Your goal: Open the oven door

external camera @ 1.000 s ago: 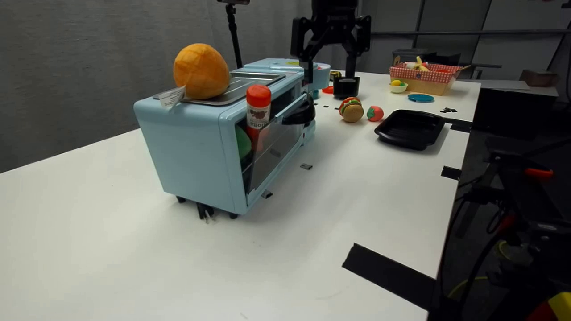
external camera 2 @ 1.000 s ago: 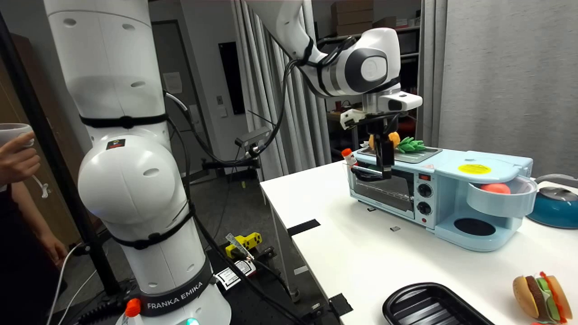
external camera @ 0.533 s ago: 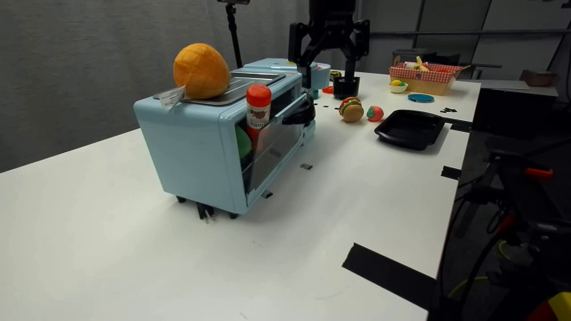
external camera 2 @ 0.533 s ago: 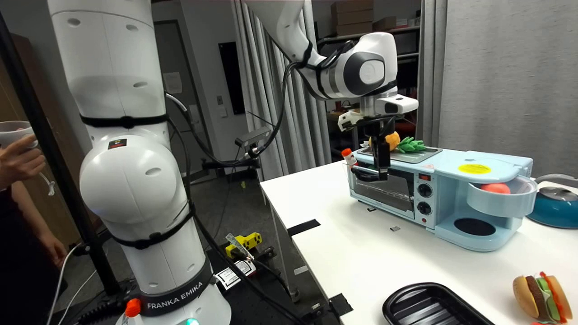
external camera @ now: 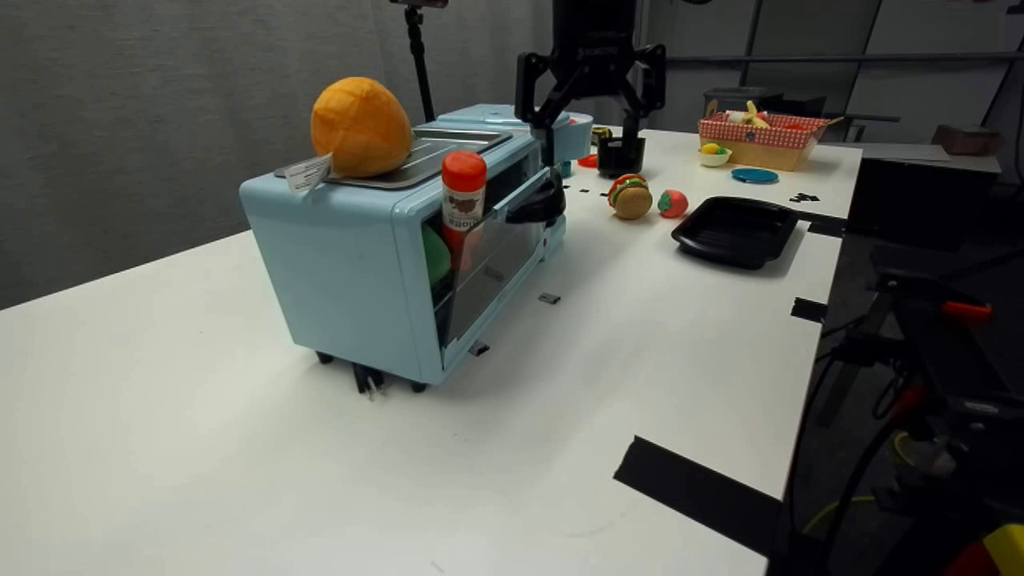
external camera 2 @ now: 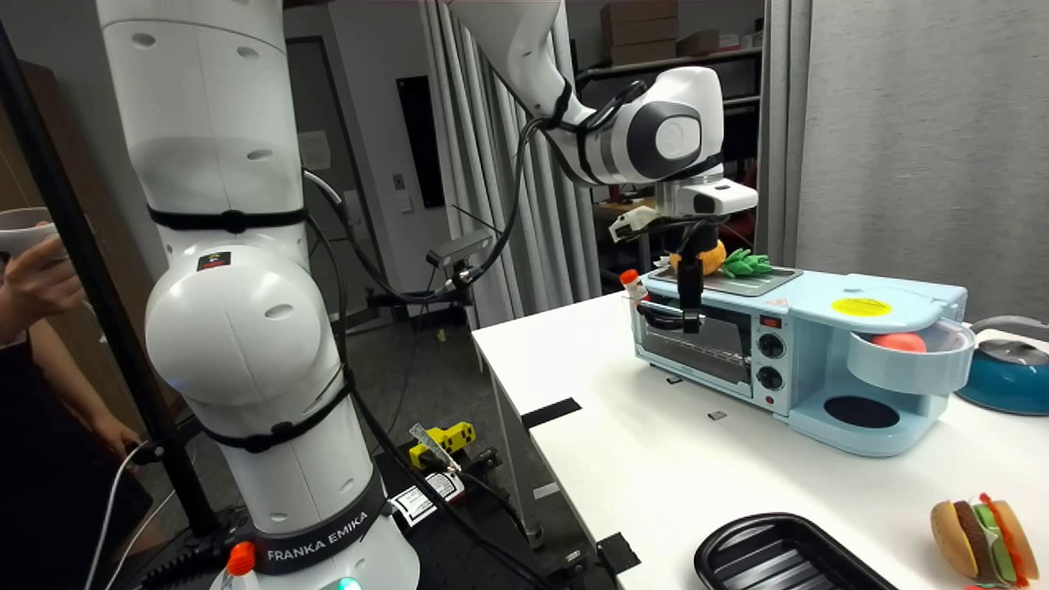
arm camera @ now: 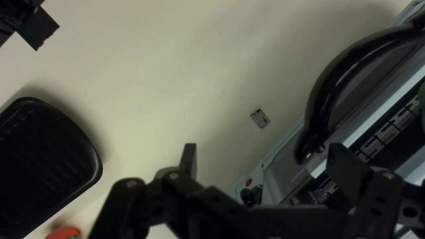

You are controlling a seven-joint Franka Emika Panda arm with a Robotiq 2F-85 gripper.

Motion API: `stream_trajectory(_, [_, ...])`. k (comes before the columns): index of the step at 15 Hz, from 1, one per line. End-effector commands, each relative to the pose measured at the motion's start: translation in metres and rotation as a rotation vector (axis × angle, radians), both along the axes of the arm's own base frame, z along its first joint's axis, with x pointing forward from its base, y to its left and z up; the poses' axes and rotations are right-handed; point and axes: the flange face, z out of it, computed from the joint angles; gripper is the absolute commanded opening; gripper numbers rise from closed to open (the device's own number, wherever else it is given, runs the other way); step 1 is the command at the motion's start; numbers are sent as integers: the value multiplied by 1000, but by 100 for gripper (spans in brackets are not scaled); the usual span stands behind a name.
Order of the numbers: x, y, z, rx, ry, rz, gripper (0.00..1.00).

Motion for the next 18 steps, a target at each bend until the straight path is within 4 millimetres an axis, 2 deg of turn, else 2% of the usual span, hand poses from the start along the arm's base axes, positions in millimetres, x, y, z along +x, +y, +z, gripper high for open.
stream_trajectory(1, [14,6,2,3,-26,-52,100])
stream_trajectory(13, [14,30,-24,-22,-33,-294,100])
stream_trajectory(18, [16,35,-21,-39,-74,-364,100])
